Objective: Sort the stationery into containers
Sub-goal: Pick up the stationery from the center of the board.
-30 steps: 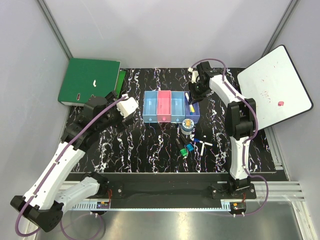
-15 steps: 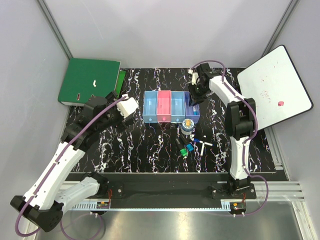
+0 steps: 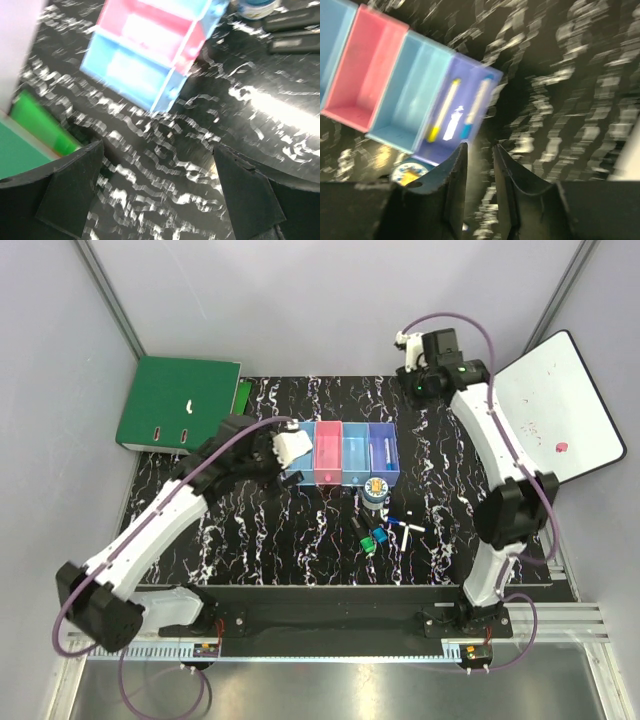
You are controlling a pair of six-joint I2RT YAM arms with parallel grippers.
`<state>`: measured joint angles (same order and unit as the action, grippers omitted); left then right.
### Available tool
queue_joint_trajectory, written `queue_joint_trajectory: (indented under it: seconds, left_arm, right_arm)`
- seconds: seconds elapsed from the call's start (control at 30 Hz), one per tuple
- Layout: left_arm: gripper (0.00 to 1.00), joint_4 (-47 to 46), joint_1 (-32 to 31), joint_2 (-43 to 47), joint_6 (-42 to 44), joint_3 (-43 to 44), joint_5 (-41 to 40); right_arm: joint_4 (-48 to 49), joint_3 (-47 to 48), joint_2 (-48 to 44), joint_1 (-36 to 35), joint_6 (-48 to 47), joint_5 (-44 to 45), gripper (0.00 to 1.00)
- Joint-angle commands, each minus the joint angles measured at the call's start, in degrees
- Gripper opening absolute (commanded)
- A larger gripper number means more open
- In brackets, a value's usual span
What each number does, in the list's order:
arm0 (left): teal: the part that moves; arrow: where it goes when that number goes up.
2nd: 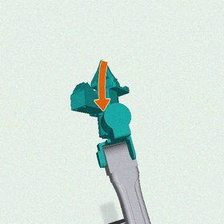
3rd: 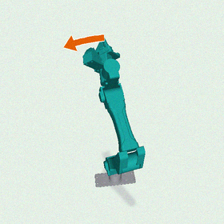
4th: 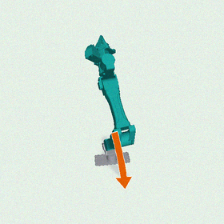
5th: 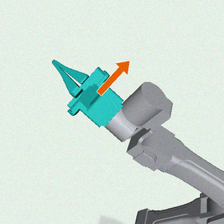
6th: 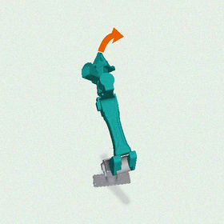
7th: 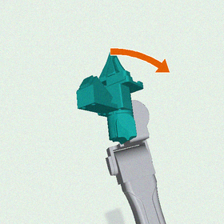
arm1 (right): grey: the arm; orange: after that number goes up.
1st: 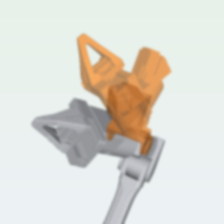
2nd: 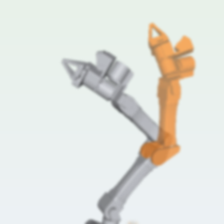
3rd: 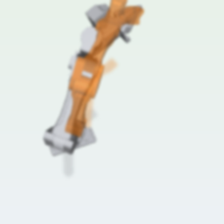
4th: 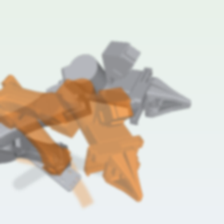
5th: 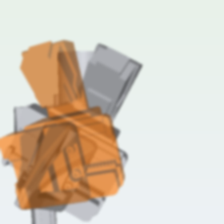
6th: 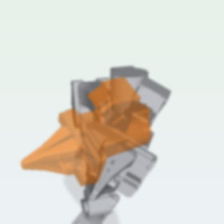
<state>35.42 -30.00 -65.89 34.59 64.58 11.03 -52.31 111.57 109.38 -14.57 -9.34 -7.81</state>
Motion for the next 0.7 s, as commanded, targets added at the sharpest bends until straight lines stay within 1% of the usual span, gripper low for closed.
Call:
queue_joint_trajectory:
  seconds: [0.0,0.03,0.07,0.1,0.2,0.23,0.27,0.4,0.5,0.67]
  left_arm:
    - [0.99,-4.2,-3.6,-9.7,-2.9,7.6,3.7]
    - [0.99,-4.0,-4.5,-11.9,-4.7,11.1,2.6]
    - [0.99,-3.5,-6.2,-14.0,-5.5,12.9,0.6]
    - [0.99,-3.3,-7.1,-17.9,-6.3,16.4,-0.8]
    - [0.99,-2.4,-10.8,-23.6,-7.3,21.2,-2.3]
    - [0.99,-2.6,-11.7,-24.5,-6.4,21.7,-1.8]
    - [0.99,-2.8,-13.6,-26.5,-5.7,22.2,-1.6]
    - [0.99,-3.0,-17.8,-32.4,-2.0,25.3,-2.2]
    - [0.99,-3.1,-19.0,-37.2,-0.8,28.4,-0.7]
    - [0.97,-4.4,-19.2,-44.6,5.7,33.2,-0.7]
  right_arm:
    - [0.0,3.7,-7.8,1.8,-10.7,14.2,0.36]
    - [-0.5,3.7,-8.3,2.7,-11.2,17.4,0.36]
    - [-0.9,3.7,-8.8,3.3,-11.9,18.4,0.37]
    - [-1.2,3.0,-10.1,3.8,-12.1,20.1,0.37]
    - [-1.8,0.3,-13.4,5.1,-13.6,21.8,0.38]
    - [-1.7,-0.3,-14.2,5.2,-14.0,22.1,0.4]
    - [-1.7,-1.1,-14.9,5.4,-14.5,22.6,0.41]
    - [-1.7,-2.8,-18.4,5.9,-15.4,24.2,0.41]
    - [-1.7,-4.4,-20.5,6.4,-16.8,25.1,0.41]
    - [-1.6,-6.6,-22.5,8.0,-16.3,25.1,0.41]
